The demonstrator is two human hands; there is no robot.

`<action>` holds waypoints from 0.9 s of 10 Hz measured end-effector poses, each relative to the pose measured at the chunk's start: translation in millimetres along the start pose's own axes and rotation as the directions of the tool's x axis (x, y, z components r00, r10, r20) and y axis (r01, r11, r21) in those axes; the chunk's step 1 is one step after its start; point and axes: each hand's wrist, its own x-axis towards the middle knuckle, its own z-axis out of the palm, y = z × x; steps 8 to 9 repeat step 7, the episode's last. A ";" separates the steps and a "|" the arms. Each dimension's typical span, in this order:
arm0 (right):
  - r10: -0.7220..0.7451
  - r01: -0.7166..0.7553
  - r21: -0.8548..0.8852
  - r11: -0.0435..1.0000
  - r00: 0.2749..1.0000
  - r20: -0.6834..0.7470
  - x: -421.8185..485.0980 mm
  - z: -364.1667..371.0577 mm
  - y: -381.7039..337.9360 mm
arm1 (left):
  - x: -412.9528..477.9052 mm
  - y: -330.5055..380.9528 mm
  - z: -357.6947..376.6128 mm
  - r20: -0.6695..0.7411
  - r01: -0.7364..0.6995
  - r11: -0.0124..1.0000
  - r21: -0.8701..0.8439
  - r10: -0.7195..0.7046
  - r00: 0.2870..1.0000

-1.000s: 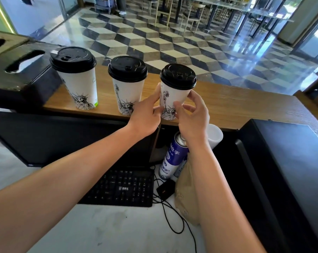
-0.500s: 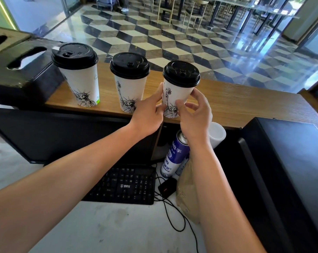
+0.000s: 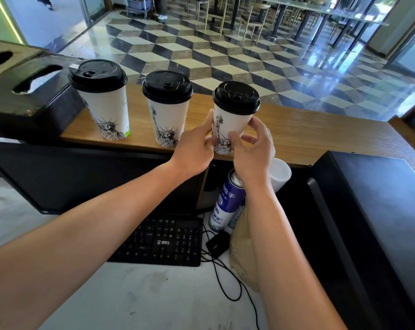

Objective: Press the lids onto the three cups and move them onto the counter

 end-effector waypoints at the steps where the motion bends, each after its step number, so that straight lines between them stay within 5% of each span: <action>1: 0.001 -0.001 -0.001 1.000 1.000 -0.007 -0.2 -2.0 0.6 | -1.0 3.7 2.4 -0.011 -0.012 1.000 0.009 0.012 1.000; 5: -0.003 0.003 -0.009 1.000 1.000 -0.001 3.3 -5.1 3.7 | 1.6 4.0 6.6 -0.001 -0.034 0.998 0.050 0.034 0.999; 9: 0.057 -0.058 -0.043 0.997 0.998 -0.022 0.9 -8.3 0.9 | 0.5 1.4 10.0 0.025 0.093 0.994 -0.060 -0.091 0.995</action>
